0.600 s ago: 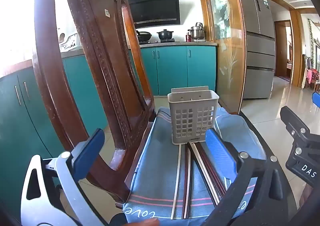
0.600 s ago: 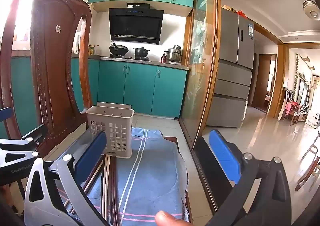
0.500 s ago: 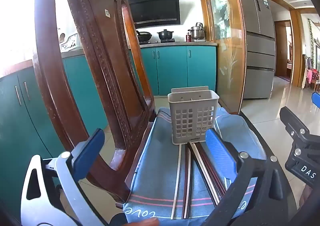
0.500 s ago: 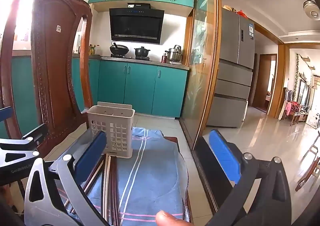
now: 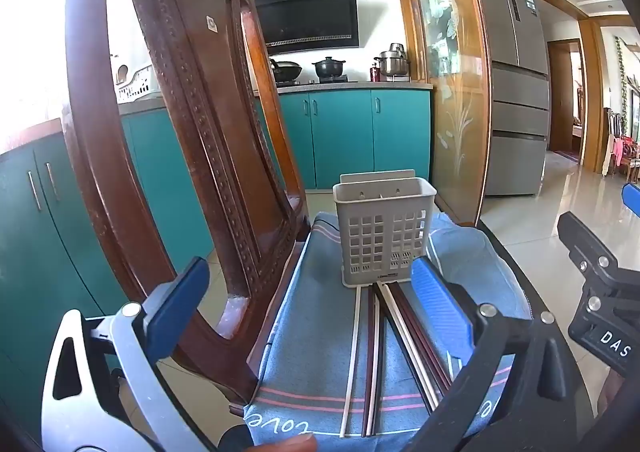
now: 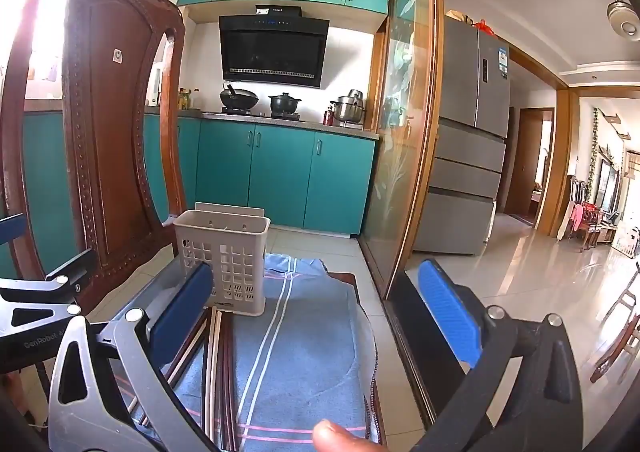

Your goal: Organize utensils

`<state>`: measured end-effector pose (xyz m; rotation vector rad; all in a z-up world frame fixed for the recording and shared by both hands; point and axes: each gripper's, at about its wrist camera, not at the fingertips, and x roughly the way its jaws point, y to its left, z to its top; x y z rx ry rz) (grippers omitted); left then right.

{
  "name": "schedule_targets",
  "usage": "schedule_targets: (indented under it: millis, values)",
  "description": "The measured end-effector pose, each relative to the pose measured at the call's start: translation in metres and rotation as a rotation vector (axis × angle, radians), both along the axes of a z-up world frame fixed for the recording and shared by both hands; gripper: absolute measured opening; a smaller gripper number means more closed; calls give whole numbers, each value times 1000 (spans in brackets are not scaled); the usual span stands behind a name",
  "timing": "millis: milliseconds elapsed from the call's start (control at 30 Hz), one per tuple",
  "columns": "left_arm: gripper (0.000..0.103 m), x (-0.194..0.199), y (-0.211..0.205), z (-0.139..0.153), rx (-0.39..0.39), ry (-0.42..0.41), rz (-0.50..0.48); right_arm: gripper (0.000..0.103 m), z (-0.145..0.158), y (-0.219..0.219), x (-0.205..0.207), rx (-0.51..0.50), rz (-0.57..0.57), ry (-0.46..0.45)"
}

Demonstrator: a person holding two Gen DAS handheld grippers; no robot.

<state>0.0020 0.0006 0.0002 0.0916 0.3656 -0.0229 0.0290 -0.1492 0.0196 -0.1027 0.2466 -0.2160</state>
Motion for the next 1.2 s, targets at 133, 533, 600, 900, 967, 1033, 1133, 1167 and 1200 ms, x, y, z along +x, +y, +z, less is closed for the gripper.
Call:
schedule_targets:
  millis: [133, 533, 600, 900, 967, 1033, 1133, 1167, 1200]
  values:
    - [100, 2, -3, -3, 4, 7, -1, 100, 1, 0, 0, 1, 1, 0]
    - [100, 4, -1, -8, 0, 14, -2, 101, 1, -4, 8, 28, 33, 7]
    - [100, 4, -2, -8, 1, 15, -5, 101, 2, -4, 10, 28, 34, 11]
    - [100, 7, 4, -9, -13, 27, 0, 101, 3, -1, 15, 27, 52, 6]
    - [100, 7, 4, -9, -14, 28, 1, 100, 3, -1, 16, 29, 56, 7]
    - [100, 6, 4, -8, -15, 27, 2, 101, 2, -1, 17, 30, 60, 8]
    - [100, 7, 2, -11, -13, 26, 2, 101, 1, -1, 17, 32, 63, 9]
    - [100, 6, 1, -11, -12, 27, 2, 100, 1, -1, 17, 33, 64, 10]
    - [100, 7, 2, -10, -12, 28, 1, 101, 1, -1, 17, 33, 65, 11]
